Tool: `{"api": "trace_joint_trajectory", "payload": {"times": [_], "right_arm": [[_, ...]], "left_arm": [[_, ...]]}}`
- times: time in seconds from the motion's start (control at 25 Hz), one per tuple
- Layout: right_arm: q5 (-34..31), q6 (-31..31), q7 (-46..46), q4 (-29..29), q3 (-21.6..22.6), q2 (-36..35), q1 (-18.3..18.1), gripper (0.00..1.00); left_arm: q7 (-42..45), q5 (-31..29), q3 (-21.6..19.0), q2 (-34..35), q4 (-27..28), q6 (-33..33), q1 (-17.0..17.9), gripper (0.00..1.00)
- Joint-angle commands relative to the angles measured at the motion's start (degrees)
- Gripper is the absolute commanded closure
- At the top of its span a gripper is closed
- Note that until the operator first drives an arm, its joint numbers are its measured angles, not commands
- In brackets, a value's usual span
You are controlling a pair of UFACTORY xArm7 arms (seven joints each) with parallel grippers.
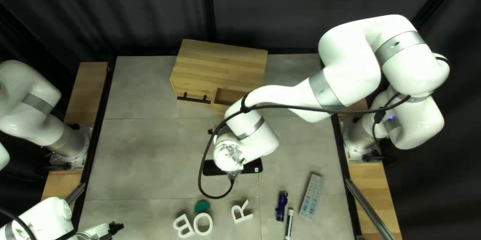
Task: Open drawers and place objects into drawer and close
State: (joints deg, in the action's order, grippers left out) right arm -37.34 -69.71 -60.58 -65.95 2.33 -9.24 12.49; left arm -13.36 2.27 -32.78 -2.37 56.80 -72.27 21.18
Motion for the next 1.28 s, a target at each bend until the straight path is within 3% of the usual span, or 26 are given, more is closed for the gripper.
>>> {"api": "trace_joint_trajectory", "payload": {"times": [0.04,0.28,0.56,0.76,0.96,1.28], "right_arm": [[-0.9,4.8,-5.9,6.3,-1.1,7.3,-1.7,0.0],[-5.6,18.8,-19.4,17.2,-4.5,15.9,-4.3,0.0],[-3.2,26.5,-37.4,16.7,-8.1,14.1,-6.2,0.0],[3.2,28.8,-50.7,14.1,-9.4,10.7,-7.0,0.0],[11.0,26.3,-64.3,10.2,-9.2,8.1,-6.8,0.0],[17.6,23.9,-74.4,9.7,-7.9,6.8,-6.0,0.0]], "left_arm": [[0.0,0.0,0.0,0.0,0.0,0.0,0.0,0.0],[0.0,0.0,0.0,0.0,0.0,0.0,0.0,0.0],[0.0,0.0,0.0,0.0,0.0,0.0,0.0,0.0],[0.0,0.0,0.0,0.0,0.0,0.0,0.0,0.0],[0.0,0.0,0.0,0.0,0.0,0.0,0.0,0.0],[0.0,0.0,0.0,0.0,0.0,0.0,0.0,0.0]]}}
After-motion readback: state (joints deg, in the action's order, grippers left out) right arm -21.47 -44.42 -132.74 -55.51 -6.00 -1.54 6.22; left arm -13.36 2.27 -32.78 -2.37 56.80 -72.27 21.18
